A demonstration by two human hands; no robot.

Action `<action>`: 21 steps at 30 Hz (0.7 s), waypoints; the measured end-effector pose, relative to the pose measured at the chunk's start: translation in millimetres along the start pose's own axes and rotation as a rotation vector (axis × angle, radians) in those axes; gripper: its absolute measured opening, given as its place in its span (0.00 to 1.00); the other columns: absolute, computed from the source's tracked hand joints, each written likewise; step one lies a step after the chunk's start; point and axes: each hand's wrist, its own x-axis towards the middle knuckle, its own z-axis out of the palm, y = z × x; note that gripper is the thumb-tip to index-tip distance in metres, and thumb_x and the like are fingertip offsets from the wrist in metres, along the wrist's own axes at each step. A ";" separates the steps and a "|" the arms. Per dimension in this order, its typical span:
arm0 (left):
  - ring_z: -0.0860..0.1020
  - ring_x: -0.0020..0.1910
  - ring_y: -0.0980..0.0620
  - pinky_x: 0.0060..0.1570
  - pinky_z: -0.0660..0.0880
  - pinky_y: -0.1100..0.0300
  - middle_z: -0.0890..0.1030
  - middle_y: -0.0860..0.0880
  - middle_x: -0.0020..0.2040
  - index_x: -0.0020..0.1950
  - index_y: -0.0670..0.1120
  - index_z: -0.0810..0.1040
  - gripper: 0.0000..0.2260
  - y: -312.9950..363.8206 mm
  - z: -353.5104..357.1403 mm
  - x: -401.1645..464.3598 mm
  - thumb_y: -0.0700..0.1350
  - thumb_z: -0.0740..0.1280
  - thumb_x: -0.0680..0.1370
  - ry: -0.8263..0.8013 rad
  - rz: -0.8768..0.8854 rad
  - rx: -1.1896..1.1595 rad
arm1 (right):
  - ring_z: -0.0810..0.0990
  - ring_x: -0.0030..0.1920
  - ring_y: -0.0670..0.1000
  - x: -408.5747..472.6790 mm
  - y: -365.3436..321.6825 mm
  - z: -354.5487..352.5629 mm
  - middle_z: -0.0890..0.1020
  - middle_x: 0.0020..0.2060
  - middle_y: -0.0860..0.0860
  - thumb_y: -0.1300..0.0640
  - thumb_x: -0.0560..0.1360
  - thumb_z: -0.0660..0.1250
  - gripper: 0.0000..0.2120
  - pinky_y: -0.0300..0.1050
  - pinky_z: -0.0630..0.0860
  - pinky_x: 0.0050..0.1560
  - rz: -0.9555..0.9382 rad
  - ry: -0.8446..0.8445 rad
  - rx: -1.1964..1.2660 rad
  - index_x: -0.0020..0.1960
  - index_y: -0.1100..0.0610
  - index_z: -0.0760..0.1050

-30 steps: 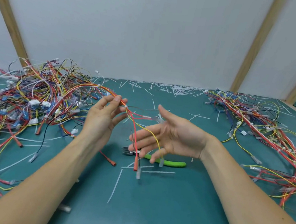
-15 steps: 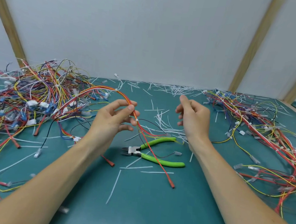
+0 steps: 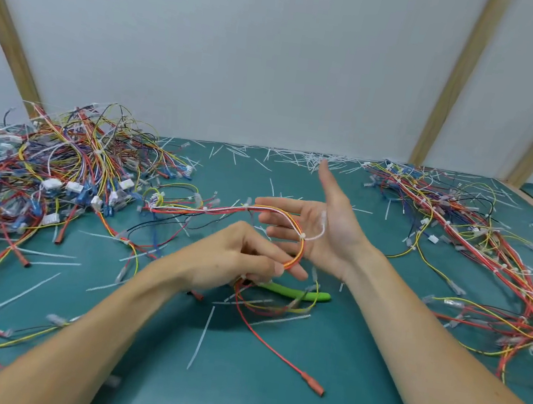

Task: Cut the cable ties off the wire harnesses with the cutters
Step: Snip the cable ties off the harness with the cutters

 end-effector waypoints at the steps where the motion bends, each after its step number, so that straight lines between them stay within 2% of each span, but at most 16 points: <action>1: 0.63 0.28 0.59 0.31 0.62 0.71 0.65 0.56 0.27 0.57 0.37 0.84 0.10 0.3 -0.1 -0.4 0.35 0.65 0.81 -0.057 0.002 -0.002 | 0.81 0.33 0.49 -1.3 0.0 1.1 0.85 0.41 0.53 0.26 0.72 0.60 0.43 0.41 0.80 0.34 0.021 -0.015 -0.025 0.63 0.64 0.82; 4: 0.65 0.29 0.56 0.30 0.62 0.66 0.70 0.48 0.28 0.55 0.42 0.86 0.11 -4.2 0.0 0.1 0.44 0.67 0.79 -0.127 -0.037 0.038 | 0.70 0.25 0.42 -0.1 4.8 6.2 0.79 0.35 0.47 0.47 0.75 0.70 0.30 0.35 0.76 0.31 0.009 -0.003 -0.200 0.67 0.68 0.77; 6: 0.67 0.26 0.54 0.26 0.62 0.65 0.76 0.40 0.31 0.51 0.44 0.87 0.12 -9.1 -2.0 1.0 0.51 0.70 0.77 -0.016 -0.110 -0.009 | 0.65 0.23 0.42 3.1 6.4 9.0 0.78 0.35 0.46 0.55 0.76 0.70 0.21 0.33 0.71 0.29 -0.075 0.038 -0.193 0.64 0.65 0.78; 8: 0.69 0.22 0.53 0.22 0.61 0.65 0.82 0.44 0.35 0.52 0.46 0.87 0.17 -14.0 -11.0 4.4 0.58 0.69 0.75 0.198 -0.178 -0.142 | 0.64 0.23 0.41 5.1 4.3 8.2 0.81 0.38 0.45 0.59 0.80 0.66 0.11 0.32 0.64 0.26 -0.180 0.082 -0.067 0.61 0.59 0.79; 10: 0.70 0.20 0.54 0.19 0.61 0.66 0.83 0.47 0.36 0.57 0.45 0.84 0.22 -18.0 -24.4 8.2 0.60 0.66 0.75 0.407 -0.234 -0.340 | 0.64 0.23 0.41 3.7 0.0 3.4 0.81 0.39 0.45 0.60 0.80 0.64 0.10 0.32 0.58 0.25 -0.258 0.091 0.072 0.59 0.57 0.79; 12: 0.68 0.20 0.56 0.18 0.60 0.67 0.81 0.49 0.35 0.62 0.41 0.81 0.23 -22.0 -36.8 7.7 0.57 0.64 0.78 0.562 -0.222 -0.600 | 0.64 0.23 0.42 -0.1 -3.8 0.2 0.80 0.37 0.45 0.59 0.75 0.66 0.10 0.34 0.55 0.25 -0.283 0.060 0.193 0.55 0.57 0.82; 14: 0.66 0.22 0.57 0.17 0.59 0.66 0.80 0.51 0.35 0.59 0.39 0.81 0.20 -23.4 -44.6 4.1 0.54 0.64 0.78 0.652 -0.132 -0.852 | 0.63 0.22 0.44 -3.2 -5.5 -2.4 0.78 0.32 0.48 0.60 0.71 0.65 0.10 0.36 0.54 0.25 -0.276 0.054 0.255 0.46 0.57 0.85; 16: 0.64 0.22 0.58 0.18 0.58 0.66 0.77 0.52 0.34 0.50 0.42 0.81 0.16 -22.4 -47.9 1.7 0.54 0.65 0.77 0.705 -0.026 -0.981 | 0.61 0.21 0.45 -4.8 -5.5 -5.5 0.73 0.24 0.50 0.61 0.70 0.60 0.13 0.39 0.54 0.25 -0.274 0.107 0.157 0.37 0.57 0.84; 17: 0.63 0.21 0.58 0.19 0.57 0.67 0.75 0.53 0.32 0.49 0.43 0.81 0.15 -21.7 -48.6 2.2 0.55 0.65 0.78 0.740 -0.003 -0.948 | 0.61 0.20 0.45 -4.7 -4.8 -5.8 0.72 0.22 0.50 0.62 0.71 0.57 0.16 0.39 0.54 0.26 -0.266 0.126 0.036 0.34 0.56 0.83; 19: 0.60 0.21 0.59 0.20 0.53 0.66 0.68 0.54 0.28 0.50 0.45 0.82 0.14 -21.4 -47.0 5.7 0.54 0.63 0.81 0.818 -0.017 -0.736 | 0.65 0.21 0.46 -4.1 -1.4 -3.8 0.73 0.22 0.51 0.62 0.75 0.56 0.20 0.39 0.58 0.25 -0.231 0.140 -0.201 0.31 0.56 0.81; 21: 0.57 0.20 0.58 0.23 0.51 0.66 0.61 0.54 0.26 0.46 0.46 0.81 0.14 -24.3 -43.4 9.4 0.51 0.61 0.83 0.852 -0.033 -0.538 | 0.73 0.29 0.49 -1.7 3.2 -1.2 0.79 0.27 0.52 0.60 0.79 0.60 0.20 0.40 0.66 0.28 -0.260 0.208 -0.398 0.31 0.57 0.82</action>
